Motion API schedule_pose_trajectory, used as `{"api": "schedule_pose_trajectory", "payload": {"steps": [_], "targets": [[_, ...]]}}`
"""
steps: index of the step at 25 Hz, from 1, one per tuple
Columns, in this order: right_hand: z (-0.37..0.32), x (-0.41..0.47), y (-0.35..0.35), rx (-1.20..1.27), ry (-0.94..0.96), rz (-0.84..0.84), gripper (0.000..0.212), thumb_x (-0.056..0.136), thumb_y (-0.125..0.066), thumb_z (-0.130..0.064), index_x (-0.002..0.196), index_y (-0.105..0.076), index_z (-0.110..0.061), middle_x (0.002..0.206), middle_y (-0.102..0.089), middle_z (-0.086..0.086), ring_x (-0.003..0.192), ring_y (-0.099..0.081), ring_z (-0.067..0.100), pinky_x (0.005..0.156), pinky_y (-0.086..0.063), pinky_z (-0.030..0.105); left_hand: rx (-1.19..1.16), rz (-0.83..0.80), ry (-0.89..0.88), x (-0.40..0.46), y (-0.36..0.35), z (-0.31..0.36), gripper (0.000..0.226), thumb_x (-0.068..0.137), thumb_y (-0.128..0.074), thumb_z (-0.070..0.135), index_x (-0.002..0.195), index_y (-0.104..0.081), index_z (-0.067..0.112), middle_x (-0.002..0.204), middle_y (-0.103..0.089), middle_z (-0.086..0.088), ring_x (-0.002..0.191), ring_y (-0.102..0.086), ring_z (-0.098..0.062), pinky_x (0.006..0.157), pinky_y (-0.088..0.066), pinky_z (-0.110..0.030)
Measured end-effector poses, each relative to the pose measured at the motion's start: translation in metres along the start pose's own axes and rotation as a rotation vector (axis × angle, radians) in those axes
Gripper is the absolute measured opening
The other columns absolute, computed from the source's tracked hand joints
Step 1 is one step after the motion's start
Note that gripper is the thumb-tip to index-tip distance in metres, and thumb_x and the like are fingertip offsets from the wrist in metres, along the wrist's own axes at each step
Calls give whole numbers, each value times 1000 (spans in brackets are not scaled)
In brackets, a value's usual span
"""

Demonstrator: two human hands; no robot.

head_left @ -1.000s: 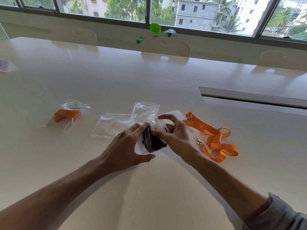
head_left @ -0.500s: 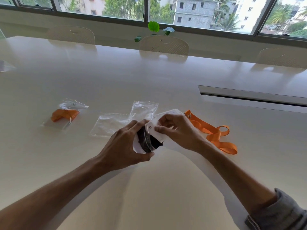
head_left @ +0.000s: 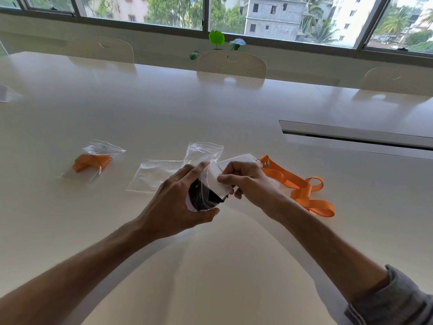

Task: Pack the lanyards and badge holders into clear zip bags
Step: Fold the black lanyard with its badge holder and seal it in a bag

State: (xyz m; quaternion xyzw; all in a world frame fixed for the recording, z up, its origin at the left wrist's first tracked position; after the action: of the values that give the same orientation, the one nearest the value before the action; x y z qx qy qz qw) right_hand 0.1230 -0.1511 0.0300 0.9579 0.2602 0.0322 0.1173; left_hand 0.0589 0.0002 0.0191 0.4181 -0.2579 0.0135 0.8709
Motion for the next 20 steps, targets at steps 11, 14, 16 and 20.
{"api": "schedule_pose_trajectory", "payload": {"steps": [11, 14, 16, 20], "targets": [[-9, -6, -7, -48, 144, 87, 12, 86, -72, -12, 80, -67, -3, 68, -67, -4, 59, -59, 5, 54, -46, 18, 3, 19, 31, 0, 2, -1, 99, 70, -70, 65, 149, -25, 27, 121, -51, 12, 103, -53, -5, 88, -47, -15], [-15, -10, -5, -312, 294, 184, 11, 84, -74, -22, 77, -69, -17, 72, -68, -12, 69, -68, 6, 63, -56, 27, 275, 7, -93, 1, 0, 4, 104, 72, -61, 72, 152, -20, 19, 127, -52, 3, 108, -52, -12, 91, -44, -27], [-18, -12, -2, -388, 343, 238, 13, 83, -73, -28, 73, -65, -30, 71, -66, -20, 71, -68, 3, 62, -55, 24, 320, -39, -92, 1, 4, 1, 111, 70, -58, 80, 154, -13, 22, 134, -51, 2, 113, -52, -13, 92, -43, -31], [-13, -8, 3, -322, 291, 252, 10, 84, -74, -26, 75, -69, -25, 70, -70, -17, 68, -70, 6, 65, -58, 29, 168, -56, 44, 1, 13, -9, 115, 63, -60, 85, 153, -10, 34, 140, -52, 6, 112, -58, -11, 89, -48, -36]]}}
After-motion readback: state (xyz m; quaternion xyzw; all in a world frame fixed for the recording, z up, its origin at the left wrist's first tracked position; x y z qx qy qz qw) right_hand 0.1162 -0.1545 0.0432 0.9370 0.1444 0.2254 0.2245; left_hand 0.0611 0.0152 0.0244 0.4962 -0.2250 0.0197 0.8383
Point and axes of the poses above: each hand's wrist, its own x-axis towards the middle knuckle, its own y-axis out of the back of the hand, z = x × y, the point moved 6 cm from there along x, towards the middle knuckle
